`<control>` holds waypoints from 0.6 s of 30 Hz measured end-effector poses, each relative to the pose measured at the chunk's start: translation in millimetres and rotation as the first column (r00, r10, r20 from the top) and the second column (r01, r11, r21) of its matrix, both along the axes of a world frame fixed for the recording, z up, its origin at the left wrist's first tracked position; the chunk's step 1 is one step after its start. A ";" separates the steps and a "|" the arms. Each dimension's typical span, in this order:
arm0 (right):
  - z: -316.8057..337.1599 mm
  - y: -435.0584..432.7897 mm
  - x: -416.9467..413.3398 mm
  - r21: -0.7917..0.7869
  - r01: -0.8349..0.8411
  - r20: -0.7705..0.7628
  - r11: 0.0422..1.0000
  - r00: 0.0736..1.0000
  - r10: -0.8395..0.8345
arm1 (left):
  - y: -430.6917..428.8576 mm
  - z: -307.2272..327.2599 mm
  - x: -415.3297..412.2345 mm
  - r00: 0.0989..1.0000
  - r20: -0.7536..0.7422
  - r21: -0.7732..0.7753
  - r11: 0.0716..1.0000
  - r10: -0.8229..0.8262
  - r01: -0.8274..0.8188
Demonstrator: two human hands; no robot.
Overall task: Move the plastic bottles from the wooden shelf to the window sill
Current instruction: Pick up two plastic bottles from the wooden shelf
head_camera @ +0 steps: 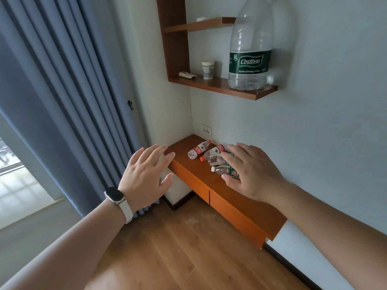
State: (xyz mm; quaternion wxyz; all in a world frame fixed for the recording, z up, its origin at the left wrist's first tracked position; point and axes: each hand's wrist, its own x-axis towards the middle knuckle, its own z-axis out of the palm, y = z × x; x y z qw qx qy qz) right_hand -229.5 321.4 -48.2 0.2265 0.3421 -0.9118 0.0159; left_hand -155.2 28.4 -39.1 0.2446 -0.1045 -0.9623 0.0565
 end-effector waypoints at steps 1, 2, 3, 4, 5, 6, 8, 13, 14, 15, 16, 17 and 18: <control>0.3 2.3 -13.0 0.004 -0.004 0.023 1.000 1.000 0.004 | 5.8 2.0 -12.9 1.000 0.005 -0.009 1.000 -0.002 0.002; 0.2 5.3 -26.2 0.003 -0.010 0.035 1.000 0.999 0.010 | 11.9 4.3 -25.2 1.000 0.003 -0.017 1.000 -0.006 0.006; 0.3 8.7 -39.2 0.004 -0.015 0.046 1.000 0.999 0.015 | 17.9 6.4 -37.5 1.000 0.000 -0.025 1.000 -0.009 0.009; -0.1 11.7 -51.7 0.004 -0.019 0.055 1.000 0.998 0.019 | 23.2 8.1 -49.0 1.000 -0.001 -0.029 1.000 -0.011 0.011; -1.0 14.2 -63.5 0.005 -0.018 0.061 1.000 0.998 0.018 | 27.6 8.6 -60.1 1.000 -0.004 -0.033 0.999 -0.012 0.011; -2.2 16.2 -75.2 0.005 -0.019 0.059 1.000 0.998 0.019 | 30.6 8.9 -70.7 1.000 -0.005 -0.038 0.999 -0.010 0.010; -5.0 19.0 -96.8 -0.003 -0.019 0.064 1.000 0.998 0.019 | 34.5 8.6 -90.8 1.000 0.003 -0.050 0.999 0.000 0.000; -13.5 12.7 -139.1 -0.012 -0.030 0.115 0.999 0.993 0.031 | 31.1 2.2 -127.4 0.999 0.026 -0.061 0.997 0.041 -0.039; -13.8 8.7 -146.0 -0.015 -0.034 0.121 0.999 0.992 0.035 | 26.8 0.9 -132.6 0.998 0.030 -0.065 0.997 0.052 -0.050; -13.6 3.7 -153.1 -0.016 -0.040 0.123 0.999 0.992 0.042 | 21.2 -0.1 -137.3 0.997 0.031 -0.070 0.996 0.066 -0.063; -12.8 -2.4 -159.8 -0.015 -0.049 0.119 0.999 0.992 0.051 | 15.0 -0.9 -141.3 0.996 0.028 -0.074 0.994 0.079 -0.077; -11.8 -9.4 -166.4 -0.010 -0.060 0.115 0.998 0.992 0.060 | 8.3 -1.9 -145.3 0.996 0.026 -0.075 0.993 0.090 -0.088; -10.6 -17.0 -173.3 -0.003 -0.071 0.108 0.997 0.992 0.071 | 1.1 -3.2 -149.4 0.995 0.023 -0.071 0.993 0.096 -0.094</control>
